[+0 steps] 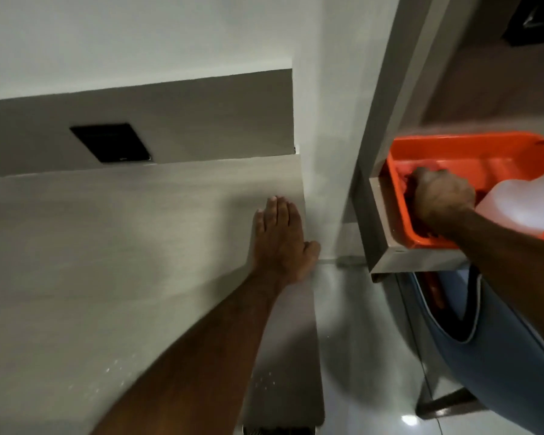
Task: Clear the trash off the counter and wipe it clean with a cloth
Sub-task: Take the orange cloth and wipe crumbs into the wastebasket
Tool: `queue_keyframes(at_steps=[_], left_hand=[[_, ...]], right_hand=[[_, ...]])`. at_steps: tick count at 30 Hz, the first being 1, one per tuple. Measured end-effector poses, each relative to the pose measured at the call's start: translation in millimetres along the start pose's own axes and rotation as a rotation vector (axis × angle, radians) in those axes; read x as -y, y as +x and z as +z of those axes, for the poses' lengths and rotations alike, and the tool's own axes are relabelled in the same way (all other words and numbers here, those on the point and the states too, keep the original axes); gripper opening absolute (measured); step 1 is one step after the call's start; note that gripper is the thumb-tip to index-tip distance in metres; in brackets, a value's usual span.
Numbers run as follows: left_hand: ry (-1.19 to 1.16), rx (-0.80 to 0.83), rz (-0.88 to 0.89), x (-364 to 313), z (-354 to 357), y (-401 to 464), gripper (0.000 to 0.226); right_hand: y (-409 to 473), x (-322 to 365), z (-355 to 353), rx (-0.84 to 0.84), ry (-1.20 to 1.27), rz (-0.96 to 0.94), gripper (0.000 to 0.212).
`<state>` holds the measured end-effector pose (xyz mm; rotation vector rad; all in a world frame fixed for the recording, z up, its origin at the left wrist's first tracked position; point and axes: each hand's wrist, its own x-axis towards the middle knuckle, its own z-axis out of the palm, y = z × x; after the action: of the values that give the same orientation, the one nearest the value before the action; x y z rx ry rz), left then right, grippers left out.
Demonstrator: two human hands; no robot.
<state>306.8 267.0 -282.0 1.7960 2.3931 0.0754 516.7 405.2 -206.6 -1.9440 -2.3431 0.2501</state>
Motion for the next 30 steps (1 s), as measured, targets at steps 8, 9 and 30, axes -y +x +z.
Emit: queue_keyframes(at_steps=[8,9,30], left_hand=[[-0.742,-0.104,-0.129,-20.3,-83.9,-68.5,0.069],[-0.772,-0.248,-0.07,-23.8,-86.1,-102.3,0.067],[-0.302,0.496,-0.728,100.6,410.4,-371.5,0.083]], right_hand=[[-156.2,9.5,-29.0,-0.615,0.43,-0.223,0.024],[-189.9,11.2,-18.1,-0.603,0.54,-0.18,0.028],[-437.0,-2.3,477.4,0.324,0.519,0.39,0.032]])
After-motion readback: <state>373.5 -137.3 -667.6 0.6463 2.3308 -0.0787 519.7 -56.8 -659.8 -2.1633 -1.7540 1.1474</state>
